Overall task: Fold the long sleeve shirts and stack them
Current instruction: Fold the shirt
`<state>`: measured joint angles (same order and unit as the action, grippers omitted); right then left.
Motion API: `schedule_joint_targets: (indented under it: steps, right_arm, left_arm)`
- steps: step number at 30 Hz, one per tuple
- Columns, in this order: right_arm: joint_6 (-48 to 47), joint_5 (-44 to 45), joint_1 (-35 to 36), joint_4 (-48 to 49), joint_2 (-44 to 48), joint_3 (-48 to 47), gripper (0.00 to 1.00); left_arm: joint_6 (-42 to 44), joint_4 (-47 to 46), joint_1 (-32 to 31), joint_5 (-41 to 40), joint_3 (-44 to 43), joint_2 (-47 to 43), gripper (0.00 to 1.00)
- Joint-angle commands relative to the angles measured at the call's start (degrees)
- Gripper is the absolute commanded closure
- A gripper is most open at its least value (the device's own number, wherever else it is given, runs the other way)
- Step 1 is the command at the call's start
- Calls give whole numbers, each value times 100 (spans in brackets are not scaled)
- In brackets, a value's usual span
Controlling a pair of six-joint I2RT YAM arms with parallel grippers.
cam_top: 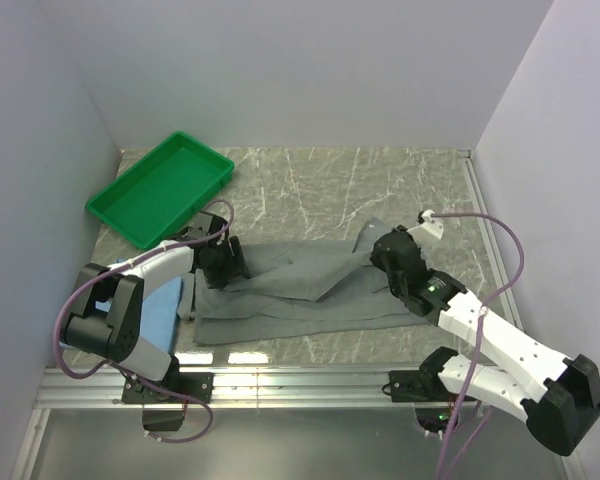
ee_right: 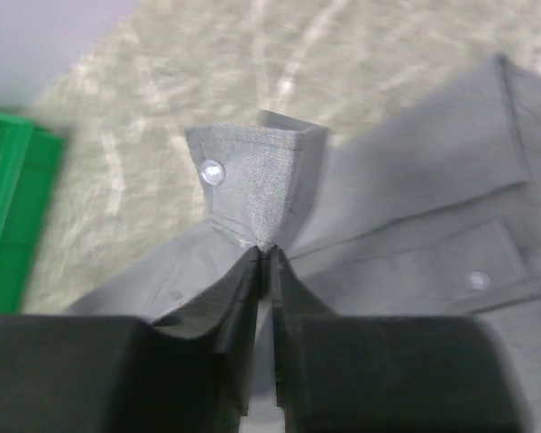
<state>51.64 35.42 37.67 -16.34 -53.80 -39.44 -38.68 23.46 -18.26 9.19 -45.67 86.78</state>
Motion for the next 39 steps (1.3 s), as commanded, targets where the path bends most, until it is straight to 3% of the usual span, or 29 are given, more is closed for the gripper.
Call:
schedule_joint_targets:
  steps: [1, 5, 8, 9, 12, 16, 21, 26, 39]
  right_arm:
    - [652, 326, -163, -324, -261, 261, 79]
    - [988, -236, -409, -1632, -482, 305, 78]
    - [1103, -343, -585, -2405, -404, 244, 62]
    - [1016, -334, -716, -2548, -273, 183, 49]
    - [290, -719, -1050, -2612, -52, 112, 39]
    - [-495, -1545, -1936, -2226, -60, -81, 37]
    - [-1173, -2555, -2439, -1610, -577, -370, 38]
    - [-788, -2821, -2484, -1381, -1219, -618, 43]
    - [-66, -3217, -2493, -440, -2398, -266, 43]
  left_arm:
    - [0, 167, -2, -102, 32, 207, 31]
    - [27, 229, -2, -84, -56, 216, 30]
    - [79, 299, -2, -84, -100, 234, 29]
    - [88, 308, -2, -84, -109, 225, 29]
    - [132, 352, -2, -58, -118, 234, 29]
    - [229, 378, -11, 30, -135, 234, 28]
    - [317, 352, -11, 118, -91, 243, 28]
    - [334, 290, -2, 144, -100, 260, 27]
    - [352, 246, -2, 144, -100, 304, 27]
